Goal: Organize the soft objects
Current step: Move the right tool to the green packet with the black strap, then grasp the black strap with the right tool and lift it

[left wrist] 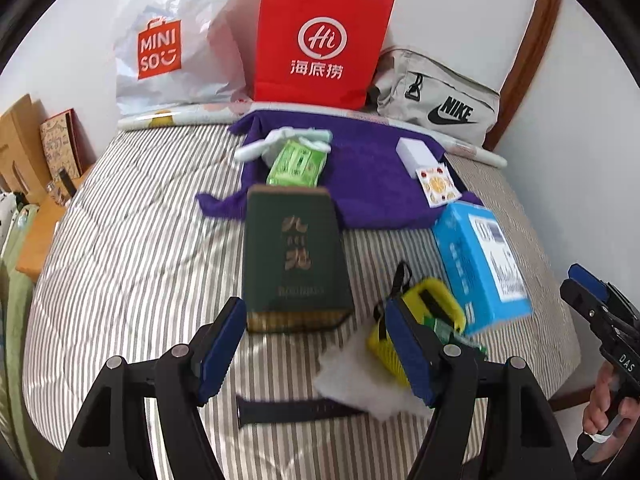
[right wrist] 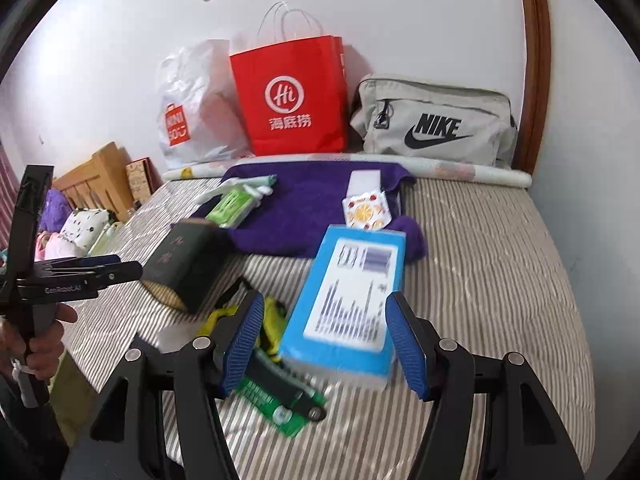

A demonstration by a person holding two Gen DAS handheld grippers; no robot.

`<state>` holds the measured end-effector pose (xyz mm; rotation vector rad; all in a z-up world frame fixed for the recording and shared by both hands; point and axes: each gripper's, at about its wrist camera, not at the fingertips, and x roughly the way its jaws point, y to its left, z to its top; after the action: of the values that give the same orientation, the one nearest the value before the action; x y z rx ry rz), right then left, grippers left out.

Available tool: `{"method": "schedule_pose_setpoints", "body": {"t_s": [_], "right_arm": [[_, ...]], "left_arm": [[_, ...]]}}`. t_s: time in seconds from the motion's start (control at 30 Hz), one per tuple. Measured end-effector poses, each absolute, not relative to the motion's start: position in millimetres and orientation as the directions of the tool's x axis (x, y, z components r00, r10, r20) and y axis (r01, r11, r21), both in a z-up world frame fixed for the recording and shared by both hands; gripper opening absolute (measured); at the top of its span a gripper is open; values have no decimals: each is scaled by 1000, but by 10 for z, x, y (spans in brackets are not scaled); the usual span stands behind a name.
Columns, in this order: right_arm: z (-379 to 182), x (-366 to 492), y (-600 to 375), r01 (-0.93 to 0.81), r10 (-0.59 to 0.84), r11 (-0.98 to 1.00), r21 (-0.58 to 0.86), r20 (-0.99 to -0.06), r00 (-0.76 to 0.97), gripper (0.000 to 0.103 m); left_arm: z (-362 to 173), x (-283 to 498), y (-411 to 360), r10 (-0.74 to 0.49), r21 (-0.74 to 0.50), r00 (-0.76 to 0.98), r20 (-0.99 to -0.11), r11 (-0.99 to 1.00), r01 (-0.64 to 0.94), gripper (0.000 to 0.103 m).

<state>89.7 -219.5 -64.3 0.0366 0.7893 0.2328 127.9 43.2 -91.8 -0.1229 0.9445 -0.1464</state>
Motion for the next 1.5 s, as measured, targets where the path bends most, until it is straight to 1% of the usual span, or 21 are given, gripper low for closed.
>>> {"method": "schedule_pose_setpoints", "body": {"t_s": [0.1,0.27,0.3,0.33,0.43,0.6,0.77,0.8,0.83,0.9,0.97,1.03,1.17,1.27,1.3,1.4,1.43,1.47,1.5], "right_arm": [[-725,769,-2152,-243,264,961,133,-707,657,63],[-1058,637,-1943,-358,317,927,115,-751,579,62],[-1131,645,-1902,-375,325,920,115,-760,563,61],[-1202,650,-1874,-385,325,916,111,-770,550,56],[-1415,700,-1792,-411,319,906,97,-795,516,46],[-1611,828,-1748,-432,315,898,87,-813,489,46],[-1775,909,-1663,-447,265,894,28,-838,477,47],[-1778,914,-1671,-450,274,892,37,-836,475,45],[-1772,917,-1681,-452,287,891,51,-834,472,40],[-1742,899,-1703,-461,301,885,60,-830,469,33],[-1690,857,-1735,-457,301,888,60,-826,477,31],[-1662,830,-1765,-455,323,886,89,-824,467,29],[-1669,741,-1812,-450,348,882,140,-838,420,28],[-1732,741,-1775,-460,338,878,131,-851,402,29],[-1762,755,-1756,-462,332,878,127,-856,395,30],[-1781,758,-1695,-479,330,870,112,-856,398,37],[-1789,753,-1672,-487,318,869,91,-856,408,37],[-1803,728,-1613,-504,292,863,40,-853,432,35],[-1808,710,-1587,-514,281,858,13,-849,448,31]], "left_arm": [[-993,1157,432,-180,-166,577,-797,983,77,70],[-1157,1050,462,-190,-180,559,-807,981,74,70],[-1184,1041,468,-191,-182,555,-810,981,72,70],[-1214,1032,476,-192,-185,550,-812,980,70,70],[-1286,1005,504,-199,-192,542,-816,979,70,70],[-1370,990,569,-206,-204,535,-819,977,63,70],[-1433,1004,603,-214,-217,524,-824,974,56,70],[-1436,1005,607,-216,-219,523,-824,974,57,70],[-1439,1004,610,-218,-220,523,-824,974,59,70],[-1441,1004,607,-218,-218,523,-824,974,62,70],[-1445,1001,609,-220,-219,523,-824,974,64,70],[-1463,996,616,-226,-225,518,-825,972,65,70],[-1500,983,612,-233,-232,509,-829,970,67,70],[-1533,990,597,-237,-235,497,-835,970,67,70],[-1541,994,595,-238,-236,493,-837,969,68,70],[-1551,992,578,-236,-231,489,-840,970,73,70],[-1551,991,576,-236,-230,488,-841,970,72,70],[-1548,999,575,-238,-232,486,-841,970,72,70],[-1546,997,578,-238,-232,486,-841,970,73,70]]}}
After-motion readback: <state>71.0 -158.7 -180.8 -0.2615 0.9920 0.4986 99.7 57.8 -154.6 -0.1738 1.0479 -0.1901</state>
